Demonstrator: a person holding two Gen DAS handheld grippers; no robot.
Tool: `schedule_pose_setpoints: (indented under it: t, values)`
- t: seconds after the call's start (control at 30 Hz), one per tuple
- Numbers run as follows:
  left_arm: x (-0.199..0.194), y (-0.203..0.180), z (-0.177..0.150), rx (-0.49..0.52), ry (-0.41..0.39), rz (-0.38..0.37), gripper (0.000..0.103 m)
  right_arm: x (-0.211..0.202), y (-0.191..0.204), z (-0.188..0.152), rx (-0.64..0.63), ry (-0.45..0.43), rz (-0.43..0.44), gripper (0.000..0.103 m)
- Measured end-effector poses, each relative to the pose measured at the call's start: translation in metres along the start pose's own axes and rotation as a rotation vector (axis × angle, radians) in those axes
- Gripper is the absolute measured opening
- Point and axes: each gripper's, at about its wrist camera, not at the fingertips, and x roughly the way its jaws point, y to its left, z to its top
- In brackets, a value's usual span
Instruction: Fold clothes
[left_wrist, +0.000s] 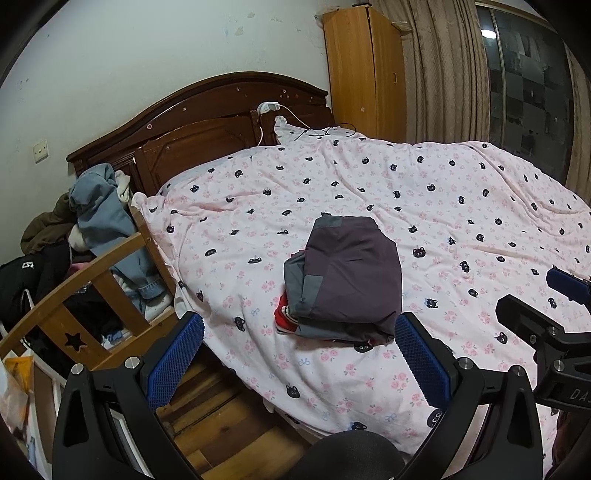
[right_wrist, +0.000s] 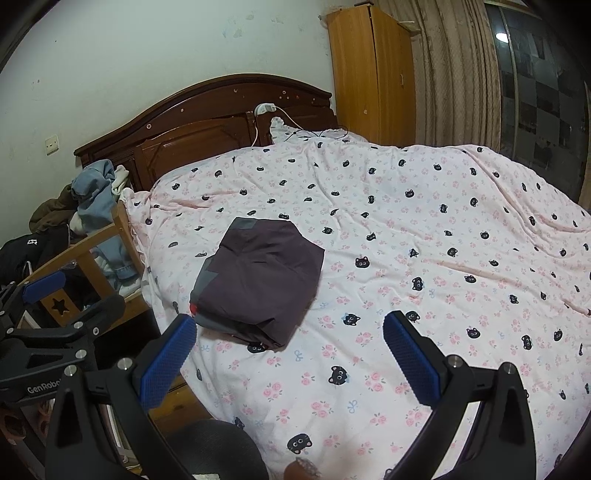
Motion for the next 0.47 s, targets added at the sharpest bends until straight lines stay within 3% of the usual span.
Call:
schedule_pose_setpoints:
  t: [0.47]
  values:
    - [-0.0011, -0.007, -0.0024, 0.01, -0.003, -0.016, 0.102, -0.0002, -0.0068, -0.0023, 0.015, 0.009, 0.003, 0.103]
